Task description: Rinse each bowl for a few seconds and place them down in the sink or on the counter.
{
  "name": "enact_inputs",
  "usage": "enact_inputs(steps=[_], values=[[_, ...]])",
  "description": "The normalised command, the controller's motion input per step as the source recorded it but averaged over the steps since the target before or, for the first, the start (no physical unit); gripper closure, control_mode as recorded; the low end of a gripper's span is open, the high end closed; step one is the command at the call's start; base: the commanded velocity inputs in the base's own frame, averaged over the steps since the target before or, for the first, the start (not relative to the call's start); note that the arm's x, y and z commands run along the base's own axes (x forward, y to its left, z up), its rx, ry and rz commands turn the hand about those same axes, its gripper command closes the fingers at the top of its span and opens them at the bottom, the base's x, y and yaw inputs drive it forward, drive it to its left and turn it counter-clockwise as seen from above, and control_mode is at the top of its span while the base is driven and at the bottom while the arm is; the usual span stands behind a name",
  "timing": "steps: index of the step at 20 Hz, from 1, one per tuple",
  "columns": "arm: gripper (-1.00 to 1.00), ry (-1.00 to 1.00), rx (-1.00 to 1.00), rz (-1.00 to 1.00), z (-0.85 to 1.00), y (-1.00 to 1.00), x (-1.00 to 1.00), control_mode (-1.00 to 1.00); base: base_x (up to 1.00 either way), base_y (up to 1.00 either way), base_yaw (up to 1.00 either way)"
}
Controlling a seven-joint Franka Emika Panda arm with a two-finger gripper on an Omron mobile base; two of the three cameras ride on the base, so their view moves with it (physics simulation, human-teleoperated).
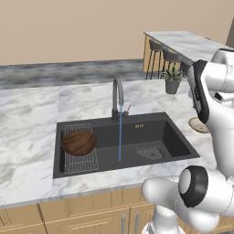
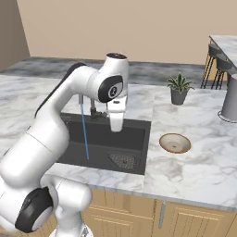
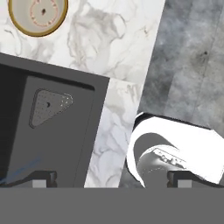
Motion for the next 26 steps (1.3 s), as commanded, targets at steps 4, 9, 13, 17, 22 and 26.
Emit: enact_inputs(steps=[4, 9, 13, 17, 22, 26], values=[[-1.0, -0.03, 0.04, 0.12, 0.0, -0.52, 0.0, -1.0, 0.0, 0.0, 0.0], [-1.0, -0.05, 0.03, 0.12, -0.03, -0.52, 0.0, -1.0, 0.0, 0.0, 0.0], [-1.0, -0.08, 0.01, 0.09, -0.09, -0.39, 0.0, -1.0, 0.0, 0.0, 0.0], [-1.0, -0.08, 0.0, 0.03, -0.14, -0.33, 0.0, -1.0, 0.0, 0.0, 0.0], [-1.0, -0.07, 0.0, 0.0, -0.09, -0.2, 0.01, -1.0, 0.0, 0.0, 0.0], [-1.0, -0.07, 0.0, -0.02, -0.11, 0.0, 0.0, -1.0, 0.0, 0.0, 0.0]])
